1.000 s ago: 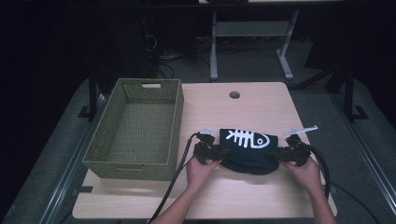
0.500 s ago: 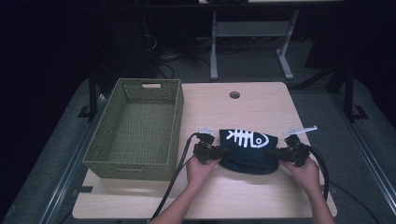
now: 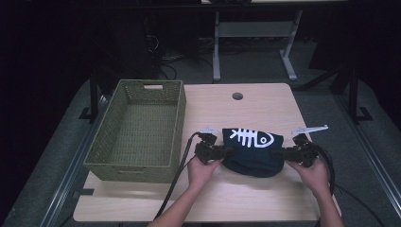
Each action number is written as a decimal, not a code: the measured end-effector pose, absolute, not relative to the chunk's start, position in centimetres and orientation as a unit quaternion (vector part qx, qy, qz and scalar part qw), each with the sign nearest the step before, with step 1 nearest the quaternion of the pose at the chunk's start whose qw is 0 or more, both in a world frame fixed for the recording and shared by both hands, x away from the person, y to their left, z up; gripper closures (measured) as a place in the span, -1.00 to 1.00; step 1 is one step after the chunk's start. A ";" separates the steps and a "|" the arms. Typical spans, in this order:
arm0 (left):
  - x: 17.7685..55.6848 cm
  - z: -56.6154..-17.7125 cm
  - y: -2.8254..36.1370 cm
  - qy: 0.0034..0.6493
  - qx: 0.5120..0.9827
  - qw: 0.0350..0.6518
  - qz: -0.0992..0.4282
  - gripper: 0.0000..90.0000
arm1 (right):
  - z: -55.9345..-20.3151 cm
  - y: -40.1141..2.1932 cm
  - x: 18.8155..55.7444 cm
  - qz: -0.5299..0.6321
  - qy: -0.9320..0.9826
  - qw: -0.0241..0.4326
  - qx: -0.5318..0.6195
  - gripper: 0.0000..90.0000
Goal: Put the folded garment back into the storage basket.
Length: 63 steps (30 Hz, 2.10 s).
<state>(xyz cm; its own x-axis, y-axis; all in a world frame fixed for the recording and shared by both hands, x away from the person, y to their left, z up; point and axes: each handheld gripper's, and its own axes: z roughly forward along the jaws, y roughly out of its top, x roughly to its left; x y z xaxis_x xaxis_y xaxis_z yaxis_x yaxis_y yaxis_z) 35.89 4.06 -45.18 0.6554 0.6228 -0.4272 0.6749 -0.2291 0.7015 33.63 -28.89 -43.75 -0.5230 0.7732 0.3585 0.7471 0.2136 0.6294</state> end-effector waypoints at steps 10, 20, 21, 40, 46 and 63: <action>35.4 -43.4 4.4 0.404 0.785 0.470 -0.016 0.46 | -42.1 -28.8 33.4 0.408 0.776 0.017 0.481 0.56; 35.0 -41.7 4.8 0.398 0.781 0.482 -0.009 0.46 | -40.4 -28.7 32.9 0.420 0.773 0.022 0.475 0.56; 34.9 -41.5 4.8 0.397 0.781 0.482 -0.008 0.46 | -40.2 -28.7 32.9 0.422 0.772 0.023 0.474 0.56; 34.5 -38.0 5.4 0.377 0.783 0.495 0.014 0.46 | -37.6 -28.6 32.3 0.452 0.764 0.030 0.461 0.56; 34.4 -37.0 5.8 0.374 0.783 0.497 0.021 0.46 | -37.0 -28.4 32.2 0.464 0.759 0.027 0.455 0.56; 34.4 -34.9 7.5 0.368 0.785 0.498 0.030 0.46 | -35.6 -27.1 32.6 0.477 0.758 0.012 0.445 0.57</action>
